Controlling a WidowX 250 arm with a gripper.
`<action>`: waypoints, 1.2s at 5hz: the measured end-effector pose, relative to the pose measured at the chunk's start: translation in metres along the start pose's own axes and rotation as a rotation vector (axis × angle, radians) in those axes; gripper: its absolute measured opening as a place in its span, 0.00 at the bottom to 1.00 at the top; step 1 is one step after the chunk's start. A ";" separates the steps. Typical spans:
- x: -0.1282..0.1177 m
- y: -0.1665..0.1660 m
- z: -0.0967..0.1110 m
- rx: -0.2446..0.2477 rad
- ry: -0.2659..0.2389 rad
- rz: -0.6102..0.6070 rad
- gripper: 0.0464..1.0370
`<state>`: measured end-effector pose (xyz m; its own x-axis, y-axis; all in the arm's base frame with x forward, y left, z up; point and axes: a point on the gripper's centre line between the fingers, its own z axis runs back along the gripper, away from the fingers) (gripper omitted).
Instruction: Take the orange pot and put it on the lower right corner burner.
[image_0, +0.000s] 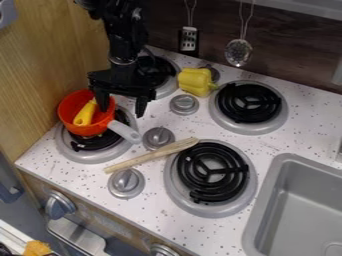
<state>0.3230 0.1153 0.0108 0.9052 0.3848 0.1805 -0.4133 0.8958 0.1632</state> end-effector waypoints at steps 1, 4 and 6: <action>0.000 -0.003 -0.009 -0.008 -0.006 0.001 0.96; -0.007 0.004 -0.023 0.026 0.001 0.032 0.32; -0.015 0.000 -0.019 0.035 0.074 0.038 0.03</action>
<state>0.3113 0.1137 -0.0100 0.8931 0.4347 0.1157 -0.4495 0.8725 0.1916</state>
